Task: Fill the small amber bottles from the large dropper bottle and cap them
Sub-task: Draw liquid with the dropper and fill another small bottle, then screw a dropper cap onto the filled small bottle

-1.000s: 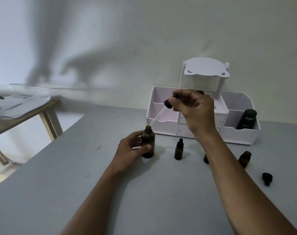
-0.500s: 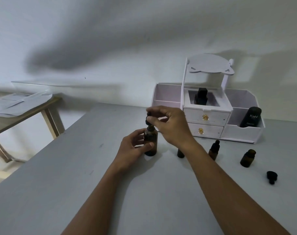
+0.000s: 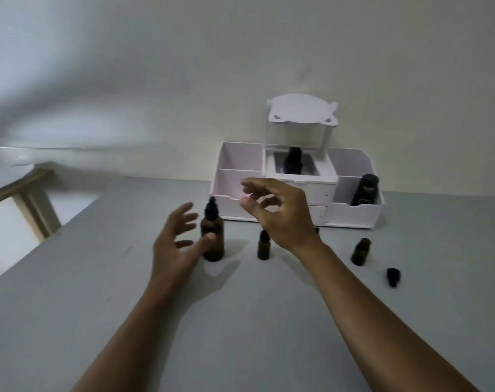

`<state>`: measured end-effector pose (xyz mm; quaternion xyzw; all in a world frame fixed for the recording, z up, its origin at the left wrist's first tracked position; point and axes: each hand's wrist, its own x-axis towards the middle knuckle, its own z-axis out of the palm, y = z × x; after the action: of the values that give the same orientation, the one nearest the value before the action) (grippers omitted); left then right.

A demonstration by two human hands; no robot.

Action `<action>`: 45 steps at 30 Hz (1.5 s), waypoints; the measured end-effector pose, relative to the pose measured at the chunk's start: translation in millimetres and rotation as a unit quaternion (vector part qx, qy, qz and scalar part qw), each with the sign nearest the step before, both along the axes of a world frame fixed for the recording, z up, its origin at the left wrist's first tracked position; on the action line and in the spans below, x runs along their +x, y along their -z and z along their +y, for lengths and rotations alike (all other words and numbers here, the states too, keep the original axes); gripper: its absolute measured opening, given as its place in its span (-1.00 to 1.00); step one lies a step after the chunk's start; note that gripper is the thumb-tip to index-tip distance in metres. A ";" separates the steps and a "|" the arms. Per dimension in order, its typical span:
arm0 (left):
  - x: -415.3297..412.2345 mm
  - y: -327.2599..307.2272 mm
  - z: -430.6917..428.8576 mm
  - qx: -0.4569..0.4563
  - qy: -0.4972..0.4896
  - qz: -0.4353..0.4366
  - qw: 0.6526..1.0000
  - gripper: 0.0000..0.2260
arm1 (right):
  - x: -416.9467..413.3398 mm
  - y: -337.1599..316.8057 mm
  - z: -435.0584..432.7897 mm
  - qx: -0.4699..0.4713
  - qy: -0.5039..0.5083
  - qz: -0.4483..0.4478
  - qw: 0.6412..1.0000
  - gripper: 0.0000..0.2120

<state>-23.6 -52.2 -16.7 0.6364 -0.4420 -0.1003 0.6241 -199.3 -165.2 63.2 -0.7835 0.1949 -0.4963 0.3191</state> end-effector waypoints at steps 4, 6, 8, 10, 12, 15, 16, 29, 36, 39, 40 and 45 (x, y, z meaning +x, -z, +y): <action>-32.6 -14.7 9.6 -0.103 -0.120 -0.040 0.987 -0.63 | -77.7 1.2 -21.4 -0.079 0.058 -0.033 0.995 -0.86; -57.8 -20.8 9.7 -0.136 -0.101 -0.053 0.984 -0.76 | -121.6 4.3 -33.6 -0.076 0.095 -0.013 0.993 -0.84; -89.0 -24.0 5.9 -0.136 -0.023 -0.049 0.989 -0.86 | -166.6 10.3 -46.2 -0.042 0.127 0.024 0.991 -0.78; -119.5 -26.5 1.3 -0.102 0.071 -0.060 0.990 -0.93 | -202.1 19.7 -57.4 -0.011 0.149 0.085 0.985 -0.70; -152.6 -25.7 -9.6 -0.034 0.161 -0.080 0.983 -0.97 | -230.8 30.1 -64.1 0.011 0.171 0.143 0.975 -0.61; -196.3 -19.8 -36.1 0.092 0.244 -0.017 0.965 -0.89 | -250.5 47.1 -65.9 0.033 0.164 0.215 0.962 -0.47; -207.0 -14.8 -46.9 0.119 0.249 0.003 0.961 -0.83 | -251.2 51.6 -65.4 0.041 0.152 0.242 0.958 -0.44; -247.0 0.1 -126.3 0.163 0.153 0.037 0.974 -0.40 | -252.2 59.7 -70.1 0.025 0.115 0.320 0.940 -0.80; -244.0 0.0 -133.1 0.163 0.153 0.055 0.973 -0.49 | -214.4 44.9 -71.9 0.162 0.162 -0.115 0.967 -0.79; -244.7 1.5 -133.6 0.163 0.149 0.040 0.974 -0.51 | -205.7 46.9 -71.5 0.166 0.139 -0.135 0.967 -0.79; -244.7 2.0 -133.8 0.162 0.149 0.036 0.975 -0.51 | -204.4 47.9 -71.8 0.165 0.137 -0.131 0.968 -0.78; -244.1 3.9 -133.5 0.157 0.150 0.025 0.976 -0.53 | -201.2 54.3 -75.2 0.152 0.162 -0.069 0.973 -0.79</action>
<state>-267.7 -185.7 -20.6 0.6502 -0.4957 -0.2765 0.5050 -400.5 -240.4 9.0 -0.6476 0.3702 -0.5585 0.3627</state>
